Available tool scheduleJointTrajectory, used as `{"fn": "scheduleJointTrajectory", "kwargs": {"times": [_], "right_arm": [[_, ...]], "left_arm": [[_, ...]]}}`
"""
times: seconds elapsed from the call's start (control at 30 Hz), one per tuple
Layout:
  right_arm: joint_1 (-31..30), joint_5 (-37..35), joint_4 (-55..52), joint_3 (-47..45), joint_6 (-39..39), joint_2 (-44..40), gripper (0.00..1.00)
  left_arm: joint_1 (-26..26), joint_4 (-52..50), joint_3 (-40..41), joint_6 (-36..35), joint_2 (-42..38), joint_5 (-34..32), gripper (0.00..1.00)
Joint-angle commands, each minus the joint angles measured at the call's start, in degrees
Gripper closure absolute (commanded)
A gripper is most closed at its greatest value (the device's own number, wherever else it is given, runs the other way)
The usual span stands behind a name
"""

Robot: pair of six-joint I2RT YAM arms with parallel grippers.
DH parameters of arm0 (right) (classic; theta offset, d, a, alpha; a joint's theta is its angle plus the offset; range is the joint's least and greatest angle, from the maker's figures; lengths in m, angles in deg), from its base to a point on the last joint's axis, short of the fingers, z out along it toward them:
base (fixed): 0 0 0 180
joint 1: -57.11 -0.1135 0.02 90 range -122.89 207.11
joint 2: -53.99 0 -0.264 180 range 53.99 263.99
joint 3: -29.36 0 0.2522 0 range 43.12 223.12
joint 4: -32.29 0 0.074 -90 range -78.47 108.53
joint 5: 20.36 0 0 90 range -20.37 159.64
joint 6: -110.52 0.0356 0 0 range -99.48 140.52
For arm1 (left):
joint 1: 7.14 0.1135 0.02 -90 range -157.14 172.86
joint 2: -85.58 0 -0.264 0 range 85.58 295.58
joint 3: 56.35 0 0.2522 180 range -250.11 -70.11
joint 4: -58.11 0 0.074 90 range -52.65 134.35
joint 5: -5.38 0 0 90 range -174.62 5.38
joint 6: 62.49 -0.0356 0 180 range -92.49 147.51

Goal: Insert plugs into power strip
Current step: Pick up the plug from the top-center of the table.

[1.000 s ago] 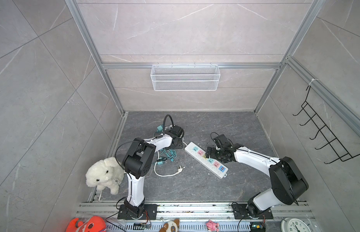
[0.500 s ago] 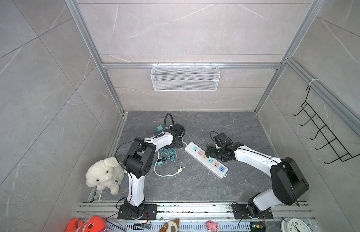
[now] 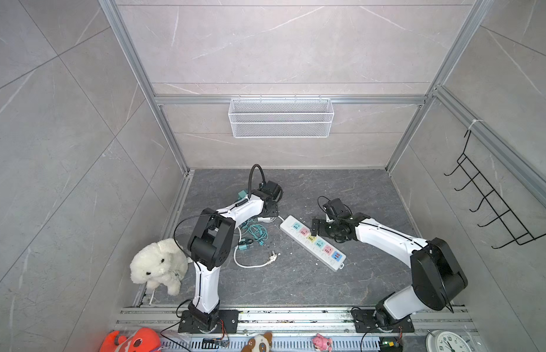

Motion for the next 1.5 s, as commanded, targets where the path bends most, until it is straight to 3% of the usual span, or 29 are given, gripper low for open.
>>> {"fn": "scheduleJointTrajectory", "kwargs": {"times": [0.0, 0.43, 0.63, 1.23, 1.47], "right_arm": [[-0.05, -0.86, -0.62, 0.62, -0.69, 0.28, 0.01], [-0.06, -0.60, 0.39, -1.51, -0.07, -0.48, 0.01], [-0.04, -0.95, 0.34, -1.94, -0.01, -1.28, 0.01], [-0.02, -0.05, 0.78, -2.55, -0.41, -1.41, 0.01], [-0.08, 0.10, 0.24, -2.64, -1.35, -2.48, 0.01]], "left_arm": [[0.00, -2.48, -2.56, -0.80, 1.67, -1.01, 0.21], [-0.23, -1.94, -0.40, 0.70, 2.45, 0.70, 0.24], [-1.26, -0.79, 3.20, 1.41, -0.73, 0.31, 0.24], [-1.32, -0.57, 1.03, 1.63, 1.98, -0.70, 0.24], [-1.24, -0.63, 0.37, 2.22, 3.23, -0.35, 0.34]]}}
